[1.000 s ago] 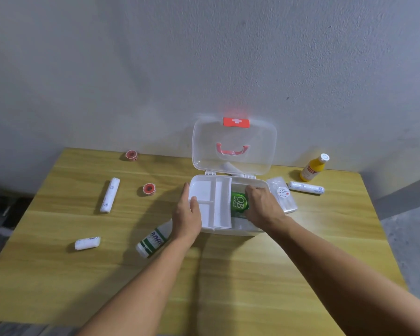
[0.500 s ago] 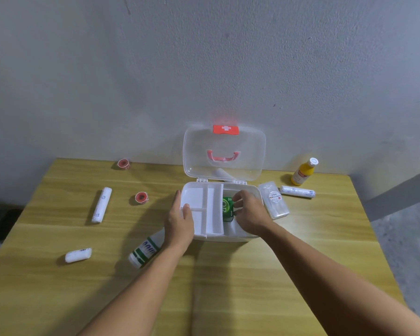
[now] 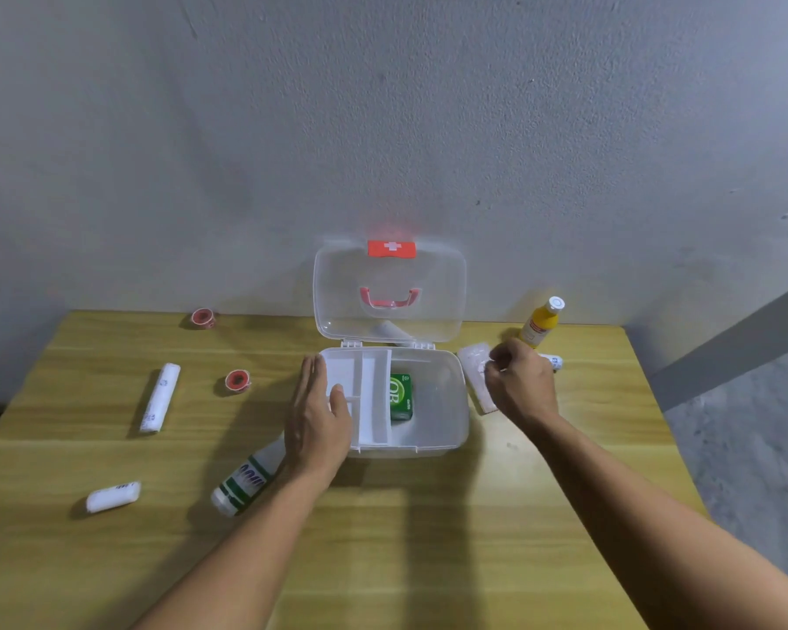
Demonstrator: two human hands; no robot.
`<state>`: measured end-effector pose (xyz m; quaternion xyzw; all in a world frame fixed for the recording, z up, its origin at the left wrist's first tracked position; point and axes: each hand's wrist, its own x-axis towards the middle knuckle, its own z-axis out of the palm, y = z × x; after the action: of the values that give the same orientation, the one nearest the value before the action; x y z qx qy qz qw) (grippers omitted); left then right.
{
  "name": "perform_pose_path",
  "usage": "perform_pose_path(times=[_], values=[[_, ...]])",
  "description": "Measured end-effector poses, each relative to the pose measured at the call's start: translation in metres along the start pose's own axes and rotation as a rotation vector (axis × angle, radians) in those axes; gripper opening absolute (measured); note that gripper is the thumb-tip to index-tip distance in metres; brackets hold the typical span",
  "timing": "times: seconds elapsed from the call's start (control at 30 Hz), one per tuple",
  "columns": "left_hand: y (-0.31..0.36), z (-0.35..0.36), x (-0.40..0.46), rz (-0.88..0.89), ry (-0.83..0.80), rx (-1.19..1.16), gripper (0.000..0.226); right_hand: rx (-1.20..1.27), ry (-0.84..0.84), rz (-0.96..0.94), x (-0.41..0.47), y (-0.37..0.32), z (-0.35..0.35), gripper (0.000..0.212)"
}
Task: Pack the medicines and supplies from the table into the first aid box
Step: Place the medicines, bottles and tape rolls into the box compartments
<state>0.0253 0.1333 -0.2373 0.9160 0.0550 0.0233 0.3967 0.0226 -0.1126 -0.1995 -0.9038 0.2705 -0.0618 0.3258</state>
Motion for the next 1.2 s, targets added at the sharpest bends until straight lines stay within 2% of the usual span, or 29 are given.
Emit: perform_pose_path(times=[0.13,0.33,0.4,0.53,0.67,0.77,0.93,1.07,1.2], values=[[-0.001,0.003,0.0,0.0,0.018,0.042,0.052,-0.222,-0.146,0.031,0.011,0.028,0.002,0.028],[-0.001,0.004,0.0,-0.008,0.044,0.05,0.051,-0.322,-0.221,0.016,0.009,0.035,0.016,0.049],[-0.001,0.005,0.001,-0.008,0.054,0.052,0.051,-0.344,-0.256,0.033,0.007,0.036,0.02,0.049],[-0.002,0.004,0.001,-0.013,0.056,0.026,0.052,-0.266,-0.216,0.053,0.003,0.032,0.016,0.044],[-0.002,0.005,0.002,-0.026,0.058,0.012,0.052,-0.118,-0.132,0.098,-0.007,0.013,-0.013,0.053],[0.0,0.005,0.001,-0.039,0.068,0.002,0.052,-0.12,-0.086,-0.01,-0.016,-0.007,-0.044,0.054],[0.0,0.006,0.0,-0.056,0.075,-0.01,0.051,-0.339,-0.16,-0.198,-0.028,-0.038,-0.066,0.052],[-0.001,0.004,0.0,-0.05,0.065,-0.01,0.051,-0.491,-0.294,-0.473,-0.039,-0.054,-0.041,0.052],[-0.002,0.004,0.0,-0.043,0.058,-0.011,0.052,-0.553,-0.376,-0.588,-0.038,-0.056,-0.002,0.048]])
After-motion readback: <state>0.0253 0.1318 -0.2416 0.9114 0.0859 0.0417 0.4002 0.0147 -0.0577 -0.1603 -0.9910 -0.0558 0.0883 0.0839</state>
